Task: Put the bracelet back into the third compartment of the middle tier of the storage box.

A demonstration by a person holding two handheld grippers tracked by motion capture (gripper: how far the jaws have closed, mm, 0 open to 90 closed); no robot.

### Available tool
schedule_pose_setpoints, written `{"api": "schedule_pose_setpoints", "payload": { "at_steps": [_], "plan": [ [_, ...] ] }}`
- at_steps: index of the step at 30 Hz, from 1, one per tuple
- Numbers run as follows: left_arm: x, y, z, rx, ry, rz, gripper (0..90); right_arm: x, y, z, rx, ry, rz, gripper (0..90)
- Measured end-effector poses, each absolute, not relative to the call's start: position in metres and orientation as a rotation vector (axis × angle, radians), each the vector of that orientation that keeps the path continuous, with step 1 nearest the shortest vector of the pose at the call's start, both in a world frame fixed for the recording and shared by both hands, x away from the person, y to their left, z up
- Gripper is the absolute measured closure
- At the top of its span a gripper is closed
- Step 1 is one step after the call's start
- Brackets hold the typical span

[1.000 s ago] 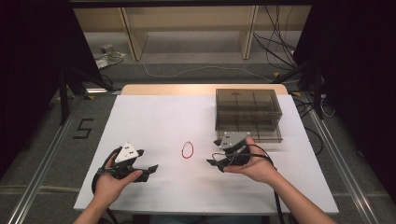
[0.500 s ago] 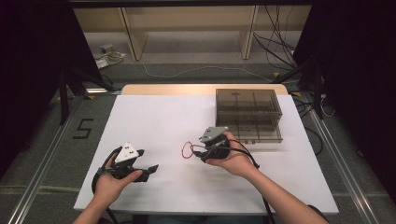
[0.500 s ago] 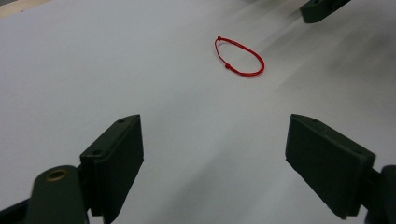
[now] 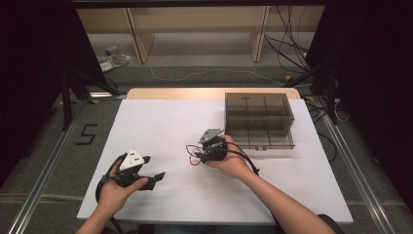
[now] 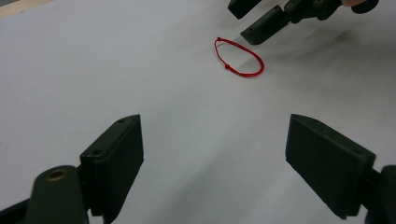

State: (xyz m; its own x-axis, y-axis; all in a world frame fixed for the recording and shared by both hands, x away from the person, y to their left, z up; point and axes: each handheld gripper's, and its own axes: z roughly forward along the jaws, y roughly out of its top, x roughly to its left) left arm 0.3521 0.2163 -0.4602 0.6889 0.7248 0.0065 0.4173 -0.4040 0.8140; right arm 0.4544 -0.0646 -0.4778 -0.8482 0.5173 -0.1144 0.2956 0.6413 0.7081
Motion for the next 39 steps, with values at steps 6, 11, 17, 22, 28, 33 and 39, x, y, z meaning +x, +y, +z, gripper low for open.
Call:
{"api": "schedule_pose_setpoints", "payload": {
  "at_steps": [6, 11, 17, 22, 28, 33, 39],
  "plan": [
    [0.352, 0.217, -0.460, 2.051, 0.871, 0.459, 19.3, 0.461, -0.057, -0.482, 0.628, 2.576, 1.013, 52.4],
    [0.352, 0.218, -0.460, 2.049, 0.875, 0.459, 19.3, 0.464, -0.055, -0.484, 0.635, 2.574, 1.017, 57.0],
    [0.352, 0.218, -0.460, 2.045, 0.875, 0.457, 19.2, 0.468, -0.051, -0.487, 0.654, 2.579, 1.003, 57.4],
    [0.352, 0.219, -0.460, 2.045, 0.876, 0.459, 19.2, 0.472, -0.050, -0.491, 0.675, 2.592, 1.012, 56.3],
    [0.353, 0.219, -0.460, 2.048, 0.877, 0.459, 19.2, 0.475, -0.050, -0.492, 0.705, 2.612, 1.040, 61.6],
    [0.353, 0.219, -0.460, 2.045, 0.883, 0.461, 19.2, 0.476, -0.053, -0.493, 0.739, 2.626, 1.069, 64.9],
    [0.353, 0.219, -0.460, 2.047, 0.883, 0.461, 19.2, 0.475, -0.052, -0.493, 0.761, 2.621, 1.059, 70.7]
  ]
}}
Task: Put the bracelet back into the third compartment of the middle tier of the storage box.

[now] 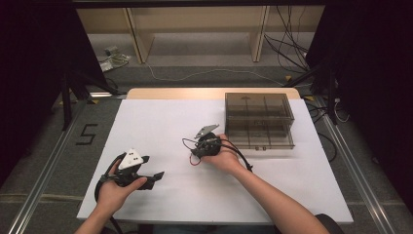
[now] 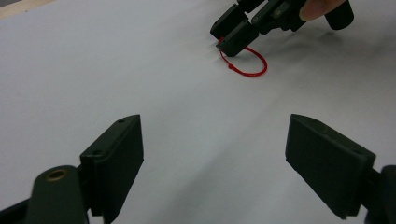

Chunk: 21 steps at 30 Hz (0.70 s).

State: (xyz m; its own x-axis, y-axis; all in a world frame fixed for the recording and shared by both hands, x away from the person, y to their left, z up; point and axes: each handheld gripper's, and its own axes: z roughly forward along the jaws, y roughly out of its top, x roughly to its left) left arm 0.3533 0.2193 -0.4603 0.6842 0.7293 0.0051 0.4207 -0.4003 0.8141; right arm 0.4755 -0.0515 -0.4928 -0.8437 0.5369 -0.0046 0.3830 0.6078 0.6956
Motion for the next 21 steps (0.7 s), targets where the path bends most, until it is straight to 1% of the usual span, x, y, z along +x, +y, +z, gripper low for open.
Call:
{"api": "schedule_pose_setpoints", "payload": {
  "at_steps": [7, 9, 12, 15, 21],
  "plan": [
    [0.3538, 0.2194, -0.4606, 2.047, 0.884, 0.459, 19.2, 0.4748, -0.0517, -0.4929, 0.740, 2.628, 1.058, 79.5],
    [0.3540, 0.2195, -0.4609, 2.046, 0.888, 0.460, 19.2, 0.4743, -0.0511, -0.4926, 0.735, 2.637, 1.059, 83.4],
    [0.3541, 0.2196, -0.4609, 2.044, 0.890, 0.460, 19.2, 0.4732, -0.0498, -0.4923, 0.744, 2.637, 1.053, 86.1],
    [0.3541, 0.2194, -0.4608, 2.046, 0.887, 0.460, 19.2, 0.4728, -0.0494, -0.4925, 0.740, 2.633, 1.058, 87.9],
    [0.3536, 0.2199, -0.4606, 2.045, 0.888, 0.461, 19.2, 0.4720, -0.0497, -0.4929, 0.760, 2.623, 1.066, 88.7]
  ]
}}
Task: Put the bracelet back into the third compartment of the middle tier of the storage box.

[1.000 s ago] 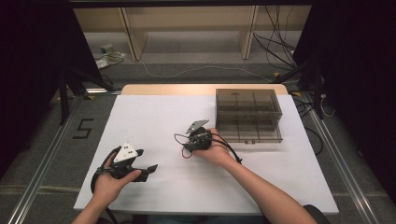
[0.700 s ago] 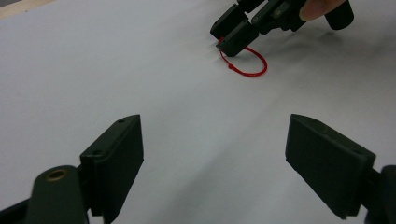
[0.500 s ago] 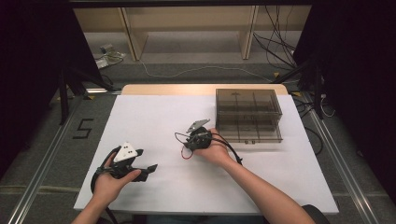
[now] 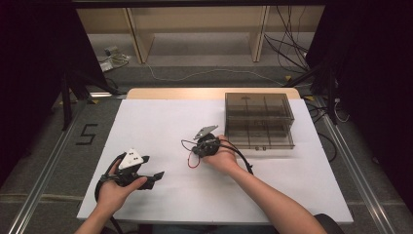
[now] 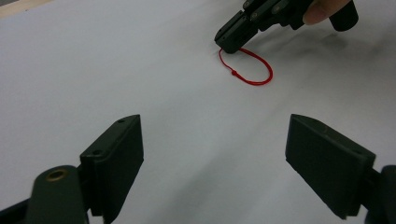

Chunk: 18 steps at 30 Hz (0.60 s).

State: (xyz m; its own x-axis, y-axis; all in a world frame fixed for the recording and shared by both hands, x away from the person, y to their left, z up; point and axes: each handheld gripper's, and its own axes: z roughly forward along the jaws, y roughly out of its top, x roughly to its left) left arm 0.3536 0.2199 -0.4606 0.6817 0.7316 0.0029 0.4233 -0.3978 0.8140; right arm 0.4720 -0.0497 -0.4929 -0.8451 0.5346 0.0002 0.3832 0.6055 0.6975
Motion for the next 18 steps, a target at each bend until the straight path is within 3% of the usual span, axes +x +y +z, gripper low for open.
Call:
{"api": "schedule_pose_setpoints", "payload": {
  "at_steps": [18],
  "plan": [
    [0.353, 0.219, -0.461, 2.043, 0.892, 0.462, 19.2, 0.461, -0.057, -0.477, 0.740, 2.543, 1.129, 88.9]
  ]
}}
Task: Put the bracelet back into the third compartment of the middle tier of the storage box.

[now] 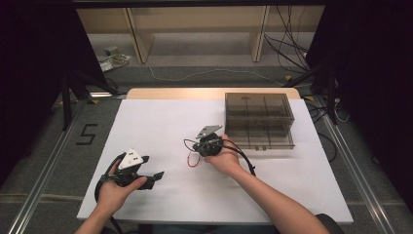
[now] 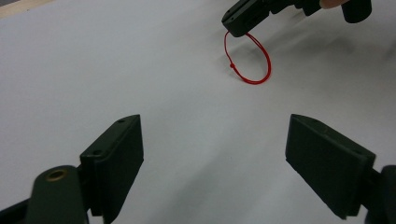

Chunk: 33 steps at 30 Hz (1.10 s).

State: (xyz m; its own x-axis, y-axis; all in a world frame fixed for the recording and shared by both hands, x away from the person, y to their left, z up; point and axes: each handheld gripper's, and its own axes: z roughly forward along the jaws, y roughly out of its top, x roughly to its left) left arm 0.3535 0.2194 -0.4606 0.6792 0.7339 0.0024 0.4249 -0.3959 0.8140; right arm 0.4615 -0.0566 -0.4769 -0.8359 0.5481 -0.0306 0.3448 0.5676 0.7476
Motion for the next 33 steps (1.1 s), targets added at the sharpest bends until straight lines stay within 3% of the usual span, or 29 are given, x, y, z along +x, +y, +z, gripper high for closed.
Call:
{"api": "schedule_pose_setpoints", "payload": {
  "at_steps": [33],
  "plan": [
    [0.353, 0.220, -0.460, 2.037, 0.891, 0.463, 19.2, 0.446, -0.067, -0.457, 0.672, 2.481, 1.189, 88.9]
  ]
}}
